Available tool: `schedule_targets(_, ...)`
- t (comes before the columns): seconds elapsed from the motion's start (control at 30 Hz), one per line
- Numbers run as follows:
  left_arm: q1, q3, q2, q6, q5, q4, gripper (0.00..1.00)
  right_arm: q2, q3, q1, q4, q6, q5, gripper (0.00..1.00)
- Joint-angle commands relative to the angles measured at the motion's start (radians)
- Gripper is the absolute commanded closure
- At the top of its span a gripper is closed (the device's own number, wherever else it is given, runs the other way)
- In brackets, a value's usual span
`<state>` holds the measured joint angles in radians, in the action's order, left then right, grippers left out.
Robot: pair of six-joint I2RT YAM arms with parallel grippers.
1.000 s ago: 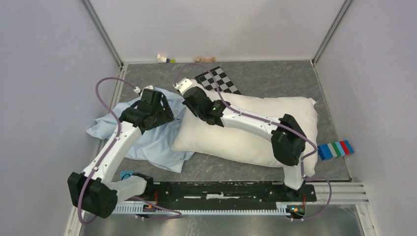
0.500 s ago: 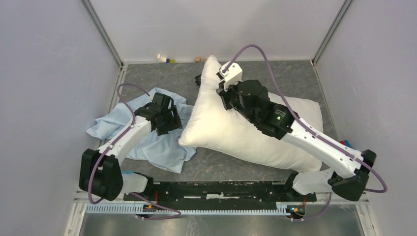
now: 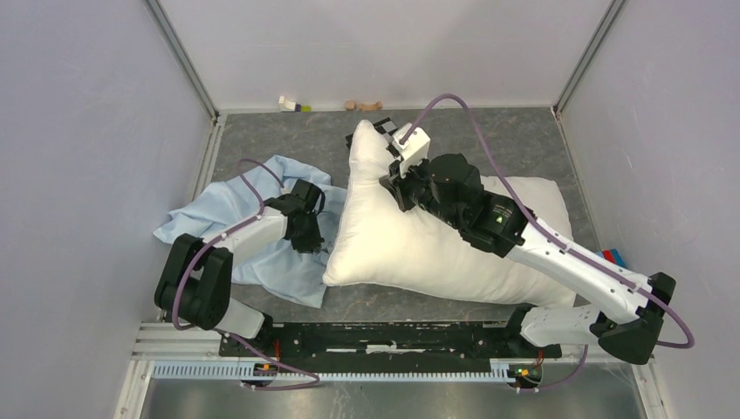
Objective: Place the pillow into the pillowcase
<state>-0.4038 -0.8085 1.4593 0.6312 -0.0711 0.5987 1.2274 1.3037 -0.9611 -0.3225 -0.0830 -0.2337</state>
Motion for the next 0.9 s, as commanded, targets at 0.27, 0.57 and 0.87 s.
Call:
schedule_targets(0.27, 0.002, -0.207, -0.084, -0.041, -0.184, 0.134, 0.89, -0.056, -0.2, -0.006, 0.213, -0.045, 0.328, 1.0)
schedule_targets(0.57, 0.004, -0.279, -0.133, -0.09, -0.198, 0.184, 0.83, 0.019, -0.279, -0.041, 0.262, -0.046, 0.442, 1.0)
schedule_targets(0.87, 0.004, -0.233, -0.152, -0.094, -0.134, 0.199, 0.56, 0.078, -0.165, -0.091, 0.148, -0.019, 0.147, 1.0)
